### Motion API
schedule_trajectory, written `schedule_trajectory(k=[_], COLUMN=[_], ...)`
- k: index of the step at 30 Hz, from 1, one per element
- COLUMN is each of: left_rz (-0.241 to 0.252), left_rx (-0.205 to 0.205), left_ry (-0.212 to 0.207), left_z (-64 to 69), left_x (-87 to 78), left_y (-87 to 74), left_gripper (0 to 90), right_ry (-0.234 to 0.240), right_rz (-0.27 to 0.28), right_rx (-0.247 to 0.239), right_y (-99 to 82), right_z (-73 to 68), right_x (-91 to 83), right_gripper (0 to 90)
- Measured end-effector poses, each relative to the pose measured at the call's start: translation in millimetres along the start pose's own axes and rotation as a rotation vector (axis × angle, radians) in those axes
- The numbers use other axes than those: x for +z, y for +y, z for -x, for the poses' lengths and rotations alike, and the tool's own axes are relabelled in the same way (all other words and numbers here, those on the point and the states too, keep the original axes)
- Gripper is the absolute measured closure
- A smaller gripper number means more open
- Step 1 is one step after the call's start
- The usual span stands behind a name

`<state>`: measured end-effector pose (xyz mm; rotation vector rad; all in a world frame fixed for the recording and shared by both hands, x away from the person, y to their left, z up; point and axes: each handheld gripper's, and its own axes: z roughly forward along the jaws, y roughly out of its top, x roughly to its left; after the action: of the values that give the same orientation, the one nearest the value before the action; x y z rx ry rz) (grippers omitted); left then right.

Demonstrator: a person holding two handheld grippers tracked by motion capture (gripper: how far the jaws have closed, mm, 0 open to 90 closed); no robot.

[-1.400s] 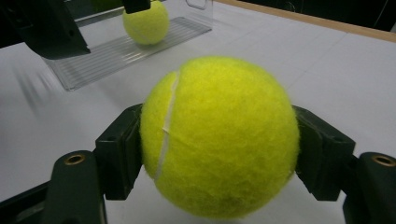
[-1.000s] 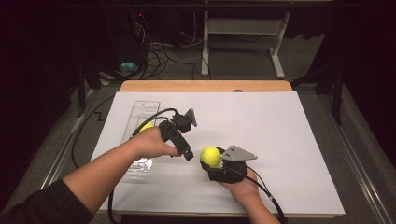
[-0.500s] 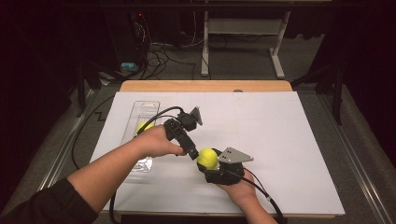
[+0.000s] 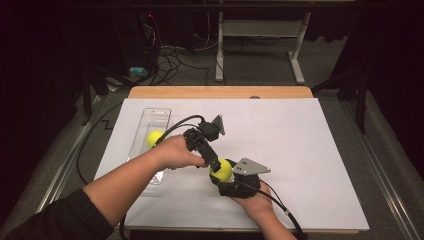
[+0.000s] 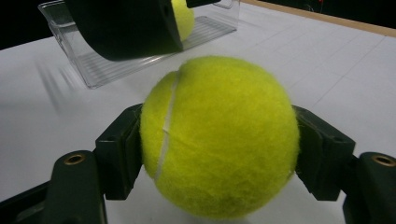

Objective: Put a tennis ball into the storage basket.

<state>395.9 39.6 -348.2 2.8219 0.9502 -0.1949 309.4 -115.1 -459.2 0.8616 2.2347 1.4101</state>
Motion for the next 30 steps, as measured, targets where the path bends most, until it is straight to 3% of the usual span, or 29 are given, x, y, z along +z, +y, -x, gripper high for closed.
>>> schedule_trajectory(k=[30], left_rz=[-0.010], left_rx=[0.019], left_ry=[-0.057], left_z=[9.1], left_x=[23.6], left_y=[15.3], left_gripper=[1.3], right_ry=[0.007], right_rz=[0.022], right_rx=[0.010], right_y=[1.9], right_z=[-0.4], right_x=[-1.7], right_gripper=[27.3])
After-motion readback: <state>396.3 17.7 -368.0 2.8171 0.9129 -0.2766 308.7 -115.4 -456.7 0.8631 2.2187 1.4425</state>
